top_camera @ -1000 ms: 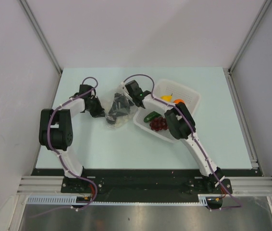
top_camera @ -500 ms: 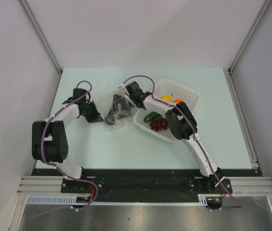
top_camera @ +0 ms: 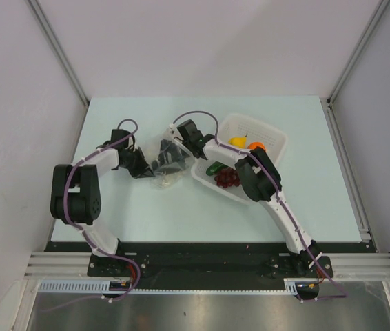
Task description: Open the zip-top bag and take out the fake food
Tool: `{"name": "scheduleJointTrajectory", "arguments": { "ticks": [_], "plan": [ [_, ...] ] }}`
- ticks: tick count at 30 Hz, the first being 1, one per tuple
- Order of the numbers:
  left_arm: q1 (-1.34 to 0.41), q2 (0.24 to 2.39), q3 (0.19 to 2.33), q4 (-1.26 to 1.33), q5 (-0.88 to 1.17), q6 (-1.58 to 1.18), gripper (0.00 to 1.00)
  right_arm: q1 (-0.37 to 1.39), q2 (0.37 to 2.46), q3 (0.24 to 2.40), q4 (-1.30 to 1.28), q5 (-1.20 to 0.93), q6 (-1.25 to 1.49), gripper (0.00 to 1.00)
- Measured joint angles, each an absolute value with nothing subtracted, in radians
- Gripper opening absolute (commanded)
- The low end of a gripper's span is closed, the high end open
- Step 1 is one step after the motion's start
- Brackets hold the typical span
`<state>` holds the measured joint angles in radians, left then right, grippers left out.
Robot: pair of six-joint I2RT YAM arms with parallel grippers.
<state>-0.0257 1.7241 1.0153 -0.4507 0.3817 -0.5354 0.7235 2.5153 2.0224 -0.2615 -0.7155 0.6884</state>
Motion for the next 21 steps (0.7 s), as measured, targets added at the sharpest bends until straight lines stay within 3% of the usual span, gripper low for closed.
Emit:
{"name": "scheduleJointTrajectory", "arguments": {
  "ticks": [3,8,15,21],
  "plan": [
    [-0.035,1.723,1.015,-0.447,0.378,-0.533,0.00,0.725,2.515,2.022,-0.269,-0.713,0.686,0.62],
    [-0.036,1.699,1.015,-0.462,0.350,-0.522,0.01,0.717,2.515,2.022,-0.278,-0.693,0.689,0.71],
    [-0.022,1.647,1.018,-0.463,0.322,-0.515,0.00,0.707,2.513,2.022,-0.262,-0.671,0.688,0.73],
    [-0.007,1.729,1.114,-0.465,0.319,-0.512,0.00,0.702,2.511,2.021,-0.256,-0.665,0.680,0.74]
  ]
}}
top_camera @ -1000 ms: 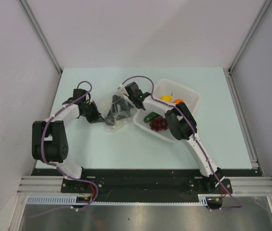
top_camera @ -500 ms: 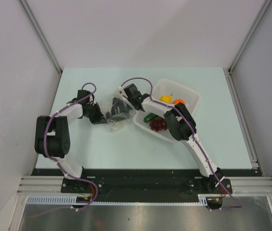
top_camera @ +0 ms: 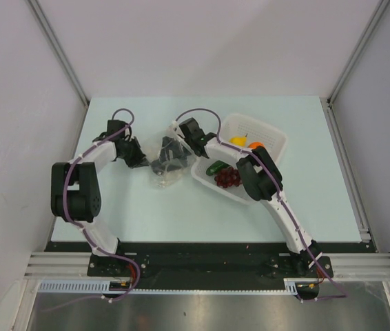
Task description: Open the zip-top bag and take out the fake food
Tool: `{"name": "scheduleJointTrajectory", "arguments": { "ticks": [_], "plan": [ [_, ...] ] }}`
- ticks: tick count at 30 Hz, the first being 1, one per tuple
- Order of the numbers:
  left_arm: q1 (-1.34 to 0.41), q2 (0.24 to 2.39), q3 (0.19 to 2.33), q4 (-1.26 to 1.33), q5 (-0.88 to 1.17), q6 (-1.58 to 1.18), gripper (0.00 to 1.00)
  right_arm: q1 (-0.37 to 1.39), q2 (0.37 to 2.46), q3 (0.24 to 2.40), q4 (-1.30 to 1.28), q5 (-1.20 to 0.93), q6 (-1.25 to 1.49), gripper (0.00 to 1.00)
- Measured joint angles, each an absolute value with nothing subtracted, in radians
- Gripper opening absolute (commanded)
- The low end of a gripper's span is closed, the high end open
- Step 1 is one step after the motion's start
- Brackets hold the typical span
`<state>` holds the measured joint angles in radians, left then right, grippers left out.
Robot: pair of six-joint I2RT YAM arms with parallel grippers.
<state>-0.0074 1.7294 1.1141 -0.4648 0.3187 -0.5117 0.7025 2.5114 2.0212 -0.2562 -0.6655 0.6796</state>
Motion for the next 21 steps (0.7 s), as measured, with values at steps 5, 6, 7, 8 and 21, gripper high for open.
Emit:
{"name": "scheduleJointTrajectory", "arguments": {
  "ticks": [5,6,7,8,21],
  "plan": [
    [-0.007,1.790,1.159,-0.449,0.319,-0.505,0.00,0.702,2.511,2.032,-0.267,-0.659,0.661,0.75],
    [-0.007,1.801,1.161,-0.446,0.319,-0.505,0.00,0.702,2.511,2.036,-0.268,-0.656,0.656,0.75],
    [-0.008,1.812,1.163,-0.443,0.322,-0.505,0.00,0.702,2.511,2.040,-0.268,-0.651,0.652,0.75],
    [-0.009,1.819,1.163,-0.441,0.323,-0.505,0.00,0.701,2.511,2.043,-0.269,-0.648,0.650,0.75],
    [-0.049,1.840,1.158,-0.424,0.345,-0.505,0.00,0.708,2.524,2.082,-0.280,-0.645,0.630,0.63]
  ]
}}
